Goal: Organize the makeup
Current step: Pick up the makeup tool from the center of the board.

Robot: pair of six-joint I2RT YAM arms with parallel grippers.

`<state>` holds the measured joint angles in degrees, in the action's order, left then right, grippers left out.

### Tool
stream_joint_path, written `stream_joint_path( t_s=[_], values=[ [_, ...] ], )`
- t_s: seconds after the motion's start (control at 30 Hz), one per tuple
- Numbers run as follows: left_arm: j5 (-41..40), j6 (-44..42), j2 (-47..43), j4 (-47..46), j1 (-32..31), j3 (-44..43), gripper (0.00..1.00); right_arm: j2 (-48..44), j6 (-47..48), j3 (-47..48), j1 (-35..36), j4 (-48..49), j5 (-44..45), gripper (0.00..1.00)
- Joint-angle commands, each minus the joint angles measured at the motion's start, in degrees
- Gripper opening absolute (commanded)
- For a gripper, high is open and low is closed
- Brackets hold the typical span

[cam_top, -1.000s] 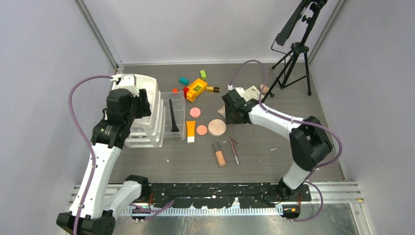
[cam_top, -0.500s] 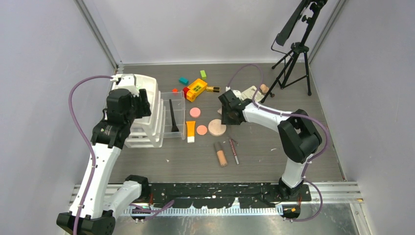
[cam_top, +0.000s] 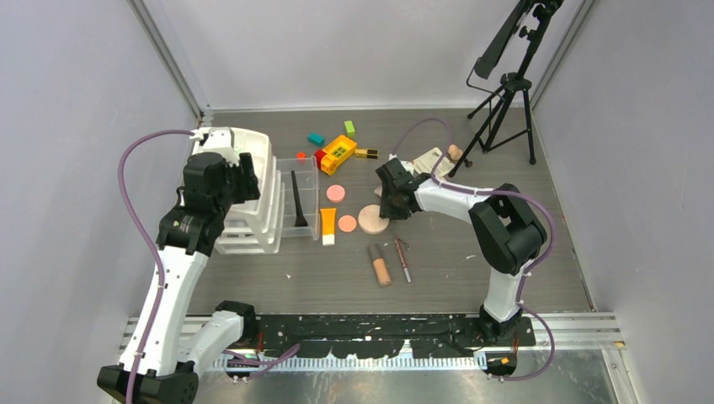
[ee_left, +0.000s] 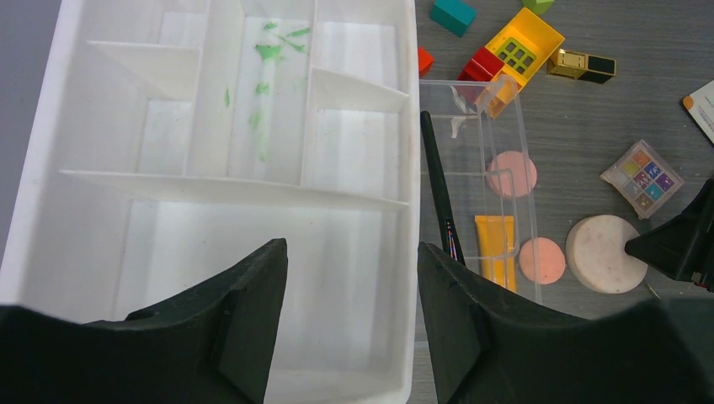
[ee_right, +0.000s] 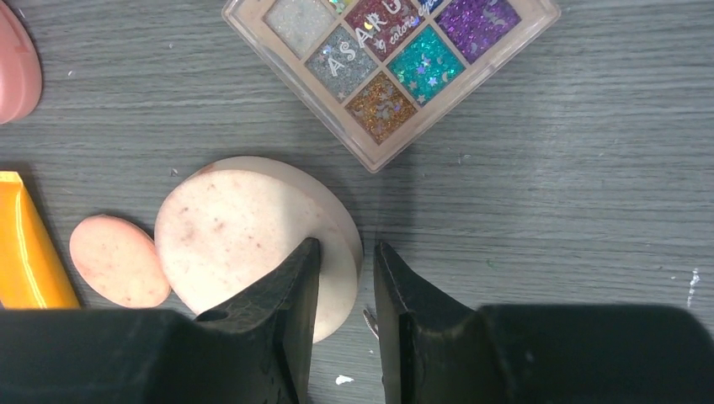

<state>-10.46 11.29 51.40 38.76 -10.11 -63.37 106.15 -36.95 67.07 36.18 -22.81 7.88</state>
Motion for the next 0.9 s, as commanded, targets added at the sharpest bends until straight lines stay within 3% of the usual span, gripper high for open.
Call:
stream_joint_path(
  t_s=[0.0,0.17,0.37,0.67,0.87],
  values=[
    [0.44,-0.48,-0.73,-2.45,0.22,0.09,0.6,0.17,-1.02,-0.47,-0.25,0.85,0.06,0.34],
    [0.29,-0.48,-0.75,-2.42,0.27,0.05,0.6,-0.64,-1.1,-1.42,-0.25,2.93,-1.2,0.19],
    [0.39,-0.48,-0.63,-2.45,0.22,0.08,0.6,-5.31,-0.18,-2.02,-0.24,3.7,0.86,0.09],
    [0.26,-0.48,-0.47,-2.4,0.22,0.01,0.6,-13.33,4.32,1.19,-0.12,-0.32,6.32,0.07],
    [0.26,-0.48,-0.4,-2.39,0.27,0.0,0.6,-14.8,6.0,7.46,2.0,-1.4,5.09,0.07]
  ],
)
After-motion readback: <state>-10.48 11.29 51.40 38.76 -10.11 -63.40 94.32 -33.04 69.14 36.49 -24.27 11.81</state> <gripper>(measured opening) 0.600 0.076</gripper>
